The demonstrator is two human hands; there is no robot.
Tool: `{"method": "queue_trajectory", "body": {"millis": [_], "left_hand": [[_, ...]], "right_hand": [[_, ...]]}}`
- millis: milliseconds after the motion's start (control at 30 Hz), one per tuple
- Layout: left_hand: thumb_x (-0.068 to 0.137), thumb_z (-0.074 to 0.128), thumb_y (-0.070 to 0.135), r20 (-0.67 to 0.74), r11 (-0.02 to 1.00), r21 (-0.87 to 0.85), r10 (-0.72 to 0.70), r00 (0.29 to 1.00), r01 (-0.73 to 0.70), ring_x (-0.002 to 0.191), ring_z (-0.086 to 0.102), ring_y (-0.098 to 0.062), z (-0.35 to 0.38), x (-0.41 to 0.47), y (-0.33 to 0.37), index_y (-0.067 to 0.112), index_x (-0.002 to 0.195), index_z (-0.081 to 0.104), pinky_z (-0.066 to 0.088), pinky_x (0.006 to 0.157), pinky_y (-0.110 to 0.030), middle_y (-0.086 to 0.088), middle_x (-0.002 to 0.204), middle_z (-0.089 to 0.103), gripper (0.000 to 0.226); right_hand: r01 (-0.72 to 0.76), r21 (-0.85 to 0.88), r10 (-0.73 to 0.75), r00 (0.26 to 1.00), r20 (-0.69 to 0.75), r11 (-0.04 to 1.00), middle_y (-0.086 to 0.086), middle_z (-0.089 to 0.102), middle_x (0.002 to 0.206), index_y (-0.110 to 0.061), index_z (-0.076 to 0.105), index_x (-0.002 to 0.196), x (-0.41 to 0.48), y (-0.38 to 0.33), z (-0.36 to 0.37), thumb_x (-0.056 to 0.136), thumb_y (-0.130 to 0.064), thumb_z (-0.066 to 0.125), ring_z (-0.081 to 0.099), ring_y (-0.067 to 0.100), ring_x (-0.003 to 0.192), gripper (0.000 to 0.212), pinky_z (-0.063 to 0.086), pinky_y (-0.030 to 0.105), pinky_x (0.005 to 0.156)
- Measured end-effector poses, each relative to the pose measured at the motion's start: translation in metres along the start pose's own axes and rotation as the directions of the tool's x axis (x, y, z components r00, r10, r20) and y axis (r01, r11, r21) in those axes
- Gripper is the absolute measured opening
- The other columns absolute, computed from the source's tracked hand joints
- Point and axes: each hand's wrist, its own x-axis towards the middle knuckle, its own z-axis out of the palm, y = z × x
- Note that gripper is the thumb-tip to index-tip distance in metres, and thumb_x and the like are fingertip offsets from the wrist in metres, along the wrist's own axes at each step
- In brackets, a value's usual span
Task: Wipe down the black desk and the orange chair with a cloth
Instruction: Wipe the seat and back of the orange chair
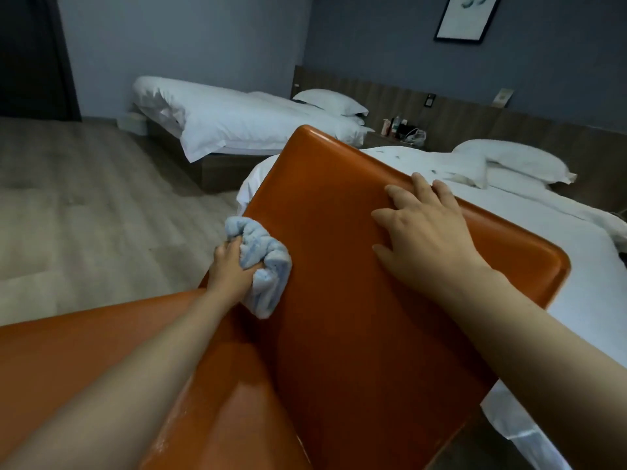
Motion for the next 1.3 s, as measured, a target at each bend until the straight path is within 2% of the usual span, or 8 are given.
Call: {"method": "queue_trajectory", "body": {"millis": [167, 300, 467, 567, 733, 900, 1100, 1300], "left_hand": [[0.082, 0.063, 0.034, 0.085, 0.998, -0.047, -0.04, 0.996, 0.044, 0.108, 0.057, -0.031, 0.012, -0.026, -0.029, 0.01, 0.131, 0.048, 0.049, 0.084, -0.039, -0.015, 0.122, 0.057, 0.057], [0.087, 0.062, 0.027, 0.078, 0.996, -0.082, -0.015, 0.997, 0.021, 0.111, 0.054, -0.036, 0.007, -0.027, -0.025, 0.009, 0.131, 0.048, 0.047, 0.091, -0.047, -0.019, 0.124, 0.055, 0.05], [0.073, 0.059, 0.046, 0.094, 0.979, -0.199, -0.023, 0.995, 0.041, 0.083, 0.061, -0.025, -0.009, -0.045, -0.013, 0.015, 0.105, 0.058, 0.054, 0.07, -0.039, -0.012, 0.098, 0.062, 0.045], [0.062, 0.051, 0.059, 0.042, 0.962, -0.268, 0.068, 0.997, -0.055, 0.077, 0.061, -0.012, -0.016, -0.055, 0.001, 0.024, 0.099, 0.059, 0.044, 0.058, -0.023, 0.002, 0.089, 0.062, 0.052], [0.072, 0.053, 0.053, -0.137, 0.912, -0.315, 0.232, 0.963, -0.264, 0.074, 0.059, 0.009, -0.036, -0.064, 0.041, 0.037, 0.083, 0.056, 0.04, 0.052, -0.004, 0.022, 0.079, 0.063, 0.02], [0.08, 0.064, 0.031, -0.242, 0.827, -0.347, 0.376, 0.895, -0.442, 0.068, 0.062, 0.003, -0.058, -0.074, 0.091, 0.028, 0.082, 0.058, 0.04, 0.05, -0.006, 0.016, 0.075, 0.064, 0.007], [0.082, 0.065, 0.035, -0.257, 0.788, -0.389, 0.404, 0.878, -0.477, 0.078, 0.063, -0.004, -0.071, -0.073, 0.15, 0.025, 0.092, 0.061, 0.045, 0.06, -0.013, 0.009, 0.087, 0.065, 0.015], [0.085, 0.062, 0.048, -0.216, 0.865, -0.312, 0.338, 0.916, -0.393, 0.112, 0.055, -0.021, -0.064, -0.052, 0.206, 0.023, 0.125, 0.055, 0.051, 0.095, -0.039, -0.005, 0.127, 0.052, 0.048]], "right_hand": [[0.011, -0.04, -0.011, 1.0, -0.008, 0.999, 0.009, 0.032, 0.151, -0.032, 0.06, 0.12, -0.002, 0.001, 0.003, 0.086, -0.049, 0.056, 0.015, 0.037, 0.143, 0.038, 0.007, 0.054, 0.115], [0.014, -0.059, -0.014, 1.0, -0.002, 0.998, 0.009, 0.032, 0.151, -0.032, 0.061, 0.118, -0.001, 0.001, 0.005, 0.086, -0.048, 0.056, 0.015, 0.038, 0.143, 0.036, 0.005, 0.054, 0.115], [0.012, -0.034, -0.012, 1.0, -0.007, 0.999, 0.008, 0.033, 0.151, -0.033, 0.062, 0.118, -0.003, -0.001, 0.002, 0.087, -0.046, 0.055, 0.015, 0.038, 0.143, 0.034, 0.005, 0.055, 0.114], [0.026, 0.016, -0.026, 1.0, -0.009, 1.0, 0.004, 0.041, 0.146, -0.032, 0.06, 0.12, -0.005, -0.001, -0.004, 0.088, -0.046, 0.054, 0.021, 0.034, 0.142, 0.035, 0.007, 0.056, 0.115], [0.02, 0.164, -0.012, 0.999, -0.045, 0.986, 0.001, 0.045, 0.143, -0.03, 0.055, 0.128, -0.018, 0.003, -0.021, 0.09, -0.043, 0.056, 0.032, 0.023, 0.138, 0.041, 0.016, 0.05, 0.116], [0.045, 0.167, -0.021, 0.989, -0.146, 0.985, -0.003, 0.058, 0.129, -0.028, 0.06, 0.124, -0.04, 0.023, -0.041, 0.09, -0.038, 0.058, 0.051, 0.018, 0.12, 0.035, 0.036, 0.042, 0.105], [-0.087, 0.139, 0.102, 0.989, -0.105, 0.986, -0.004, 0.063, 0.114, -0.03, 0.06, 0.122, -0.057, 0.061, -0.047, 0.088, -0.041, 0.056, 0.057, 0.018, 0.103, 0.036, 0.053, 0.036, 0.081], [-0.201, 0.529, 0.289, 0.953, -0.089, 0.825, -0.007, 0.066, 0.117, -0.037, 0.053, 0.128, -0.073, 0.066, -0.025, 0.088, -0.04, 0.059, 0.061, 0.02, 0.103, 0.041, 0.049, 0.035, 0.083]]}}
